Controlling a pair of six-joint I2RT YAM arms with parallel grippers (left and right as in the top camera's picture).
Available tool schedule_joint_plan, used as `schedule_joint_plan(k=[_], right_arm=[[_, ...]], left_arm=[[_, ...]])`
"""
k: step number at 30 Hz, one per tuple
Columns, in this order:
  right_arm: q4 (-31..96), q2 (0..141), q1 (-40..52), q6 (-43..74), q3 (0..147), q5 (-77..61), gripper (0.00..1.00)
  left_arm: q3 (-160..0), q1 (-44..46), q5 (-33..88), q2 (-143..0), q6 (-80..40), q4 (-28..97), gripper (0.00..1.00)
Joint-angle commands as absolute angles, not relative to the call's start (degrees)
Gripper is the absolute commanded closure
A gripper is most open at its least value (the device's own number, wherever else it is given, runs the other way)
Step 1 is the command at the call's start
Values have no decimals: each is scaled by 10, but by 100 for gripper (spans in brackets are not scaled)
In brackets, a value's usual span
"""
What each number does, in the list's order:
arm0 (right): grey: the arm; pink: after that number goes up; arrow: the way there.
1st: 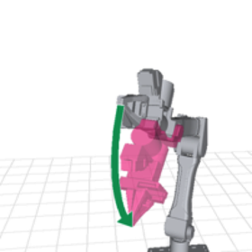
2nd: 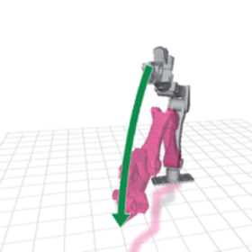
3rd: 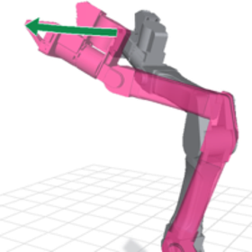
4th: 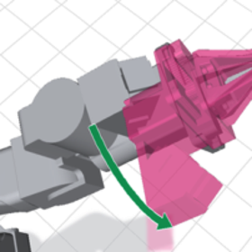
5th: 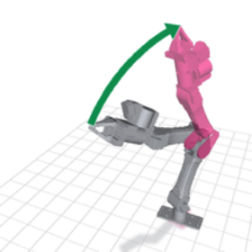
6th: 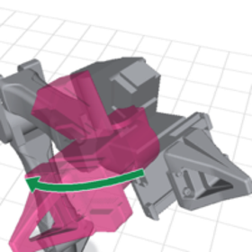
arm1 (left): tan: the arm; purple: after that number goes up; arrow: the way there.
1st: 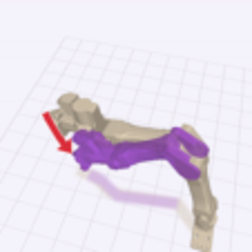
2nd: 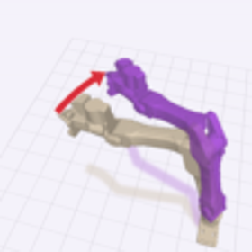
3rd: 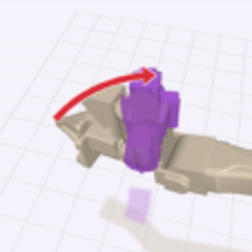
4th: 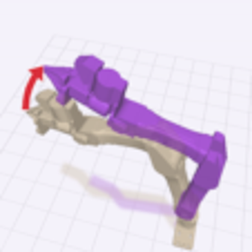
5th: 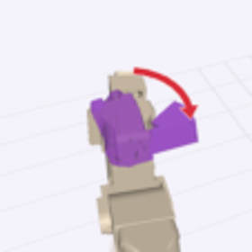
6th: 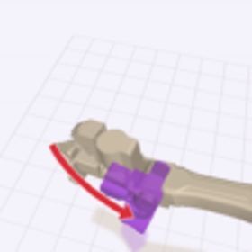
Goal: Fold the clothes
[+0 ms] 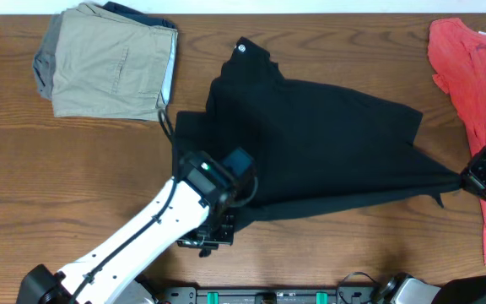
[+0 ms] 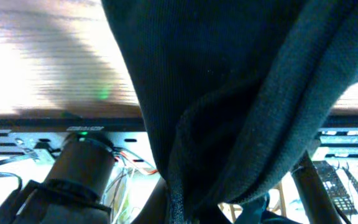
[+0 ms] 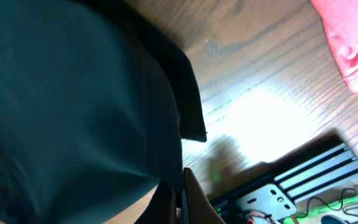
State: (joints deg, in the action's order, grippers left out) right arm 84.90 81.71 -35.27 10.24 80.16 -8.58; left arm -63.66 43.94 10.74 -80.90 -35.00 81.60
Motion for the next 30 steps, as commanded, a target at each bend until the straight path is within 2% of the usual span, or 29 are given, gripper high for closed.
schedule_joint_plan(k=[1,11,20,30], right_arm=[[855,805,-342,111,801,-90,99],[895,794,-323,111,780,-94,99],[811,703,-323,155,669,-95,99],[752,705,-323,172,644,-95,99]], left_arm=[[-631,443,112,-806,-372,815,94],[-631,440,44,-806,-375,772,94],[-631,383,-22,-806,-403,719,94],[-630,337,-78,-806,-380,646,94]])
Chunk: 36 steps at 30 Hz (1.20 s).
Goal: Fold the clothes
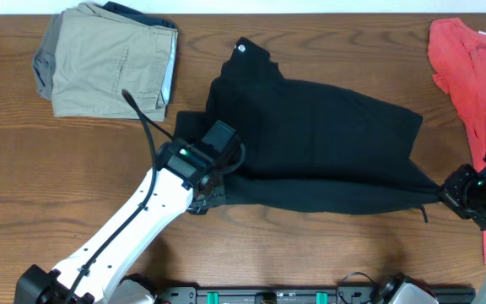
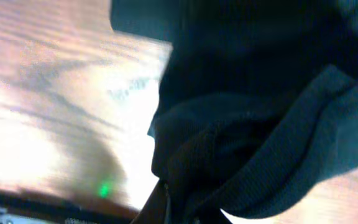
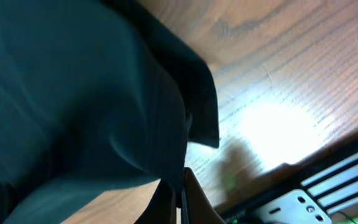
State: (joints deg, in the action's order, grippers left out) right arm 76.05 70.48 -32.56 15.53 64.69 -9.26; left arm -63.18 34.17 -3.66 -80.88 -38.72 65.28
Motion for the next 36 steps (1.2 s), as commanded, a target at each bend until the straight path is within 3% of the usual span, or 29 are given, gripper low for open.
schedule_joint_plan(k=[1,24,36], right_arm=[[747,705,-323,172,643,-95,99],[637,705,-322,206,628,-95,99],[528,705,-322,217,518,-98,99]], left_arm=[[-630,337,-78,-807,-380,639,94],[-630,337,-83,-914,-356,534,94],[-630,336,-128,-923,-356,499,94]])
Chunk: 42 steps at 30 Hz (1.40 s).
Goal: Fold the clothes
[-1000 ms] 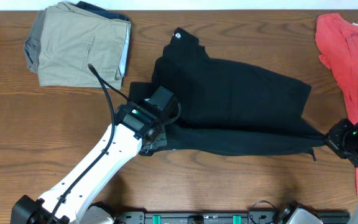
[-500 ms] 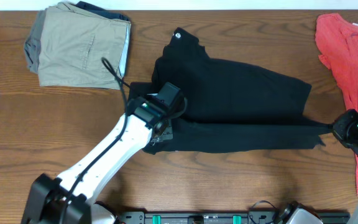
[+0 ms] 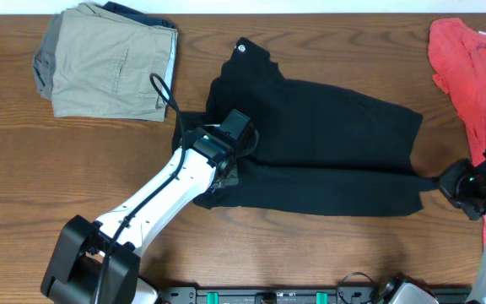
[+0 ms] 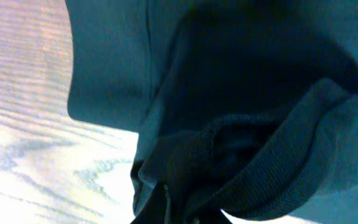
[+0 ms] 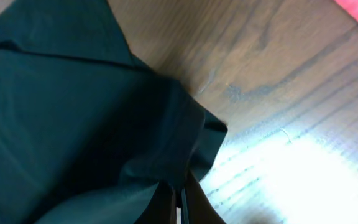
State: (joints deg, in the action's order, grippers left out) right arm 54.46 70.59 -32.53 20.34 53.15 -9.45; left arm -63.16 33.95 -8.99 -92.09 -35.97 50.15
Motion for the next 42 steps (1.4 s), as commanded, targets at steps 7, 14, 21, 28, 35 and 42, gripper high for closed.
schedule_joint_plan(k=[7,14,21,28,35,42], right_arm=[[492,705,-321,217,503,-107,99],[479,705,-321,216,500,-108,56],[495,705,-321,198,518,-112,14],[569,705,-316,162,566,-152,6],[585,705,-273,163,538,-168,56],[517,705,-221,228,464,-156,98]], left_arm=[[-630,336,-130,-923,-356,467,94],[-630,336,-133,-925,-356,448,70],[-632,336,-147,-919,-306,462,54],[-632,336,-60,-899,-307,477,42],[-611,337,98,-930,-307,472,50],[-604,324,33,-983,-306,466,77]])
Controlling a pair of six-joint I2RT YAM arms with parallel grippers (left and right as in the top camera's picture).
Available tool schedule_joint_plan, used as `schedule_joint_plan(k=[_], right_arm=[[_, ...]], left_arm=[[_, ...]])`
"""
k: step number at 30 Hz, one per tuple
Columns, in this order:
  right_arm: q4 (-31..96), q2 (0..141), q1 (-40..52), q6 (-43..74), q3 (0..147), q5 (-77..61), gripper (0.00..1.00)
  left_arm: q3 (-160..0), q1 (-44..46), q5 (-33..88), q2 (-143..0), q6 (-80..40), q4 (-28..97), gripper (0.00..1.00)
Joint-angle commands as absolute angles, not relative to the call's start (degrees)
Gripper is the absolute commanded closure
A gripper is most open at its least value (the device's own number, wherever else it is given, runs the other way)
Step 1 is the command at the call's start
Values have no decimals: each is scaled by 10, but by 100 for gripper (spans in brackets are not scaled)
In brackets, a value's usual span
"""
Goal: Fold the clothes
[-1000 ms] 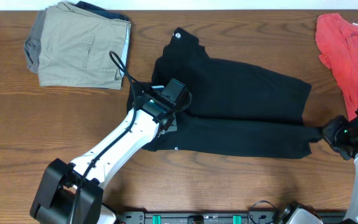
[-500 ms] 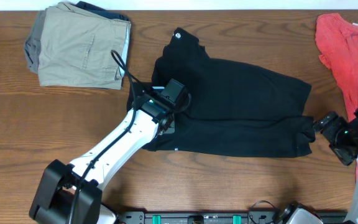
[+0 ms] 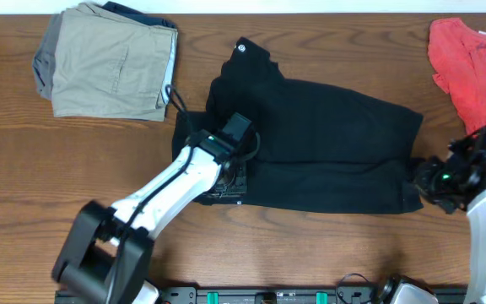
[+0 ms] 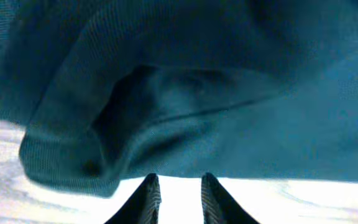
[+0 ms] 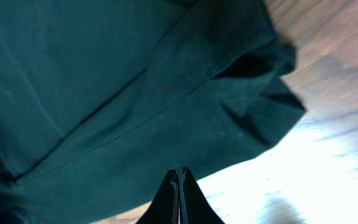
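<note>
A black garment [image 3: 327, 143] lies spread across the middle of the table, its lower part doubled over as a flat band [image 3: 327, 186]. My left gripper [image 3: 230, 179] is at the band's left end. In the left wrist view it [image 4: 179, 183] stands open over bare table, with a rumpled black hem [image 4: 73, 158] just beyond the fingertips. My right gripper [image 3: 430, 181] is at the garment's right end. In the right wrist view it [image 5: 180, 171] is shut, its tips over the garment's edge [image 5: 135, 149].
A folded stack of tan trousers [image 3: 108, 59] sits at the back left. A red garment [image 3: 471, 67] lies crumpled at the far right, close to my right arm. The wooden table [image 3: 57, 186] shows bare at the left front.
My left gripper has opened and let go of the garment's left corner, which now lies on the table. My right gripper has moved left, and the right end lies flatter.
Both grippers first held the garment's lower corners near the front edge, the cloth stretched between them. At each later moment they were farther back, with the lower part lying doubled over the garment. Now the left gripper has released its corner.
</note>
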State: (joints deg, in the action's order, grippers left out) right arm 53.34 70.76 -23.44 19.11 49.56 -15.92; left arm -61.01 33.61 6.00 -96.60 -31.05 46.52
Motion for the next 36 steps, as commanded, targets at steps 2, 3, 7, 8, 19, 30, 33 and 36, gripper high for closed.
schedule_joint_plan(k=[2,3,7,8,19,30,33,36], right_arm=[[488,705,-219,233,432,-157,98],[475,705,-219,239,417,-157,98],[436,709,-219,249,376,-156,98],[429,713,-219,249,371,-156,98],[392,819,-219,268,369,-104,99],[419,859,-230,287,407,-47,98],[479,859,-240,316,450,13,99],[531,859,-248,327,498,48,98]], left_arm=[[-604,313,13,-992,-306,466,78],[-604,306,6,-995,-306,466,78],[-604,276,1,-1010,-304,463,80],[-603,268,2,-1016,-304,460,80],[-602,215,-22,-1038,-292,465,94],[-602,208,-33,-1023,-353,555,94],[-602,210,-33,-1008,-382,587,94],[-602,210,-33,-983,-383,600,94]])
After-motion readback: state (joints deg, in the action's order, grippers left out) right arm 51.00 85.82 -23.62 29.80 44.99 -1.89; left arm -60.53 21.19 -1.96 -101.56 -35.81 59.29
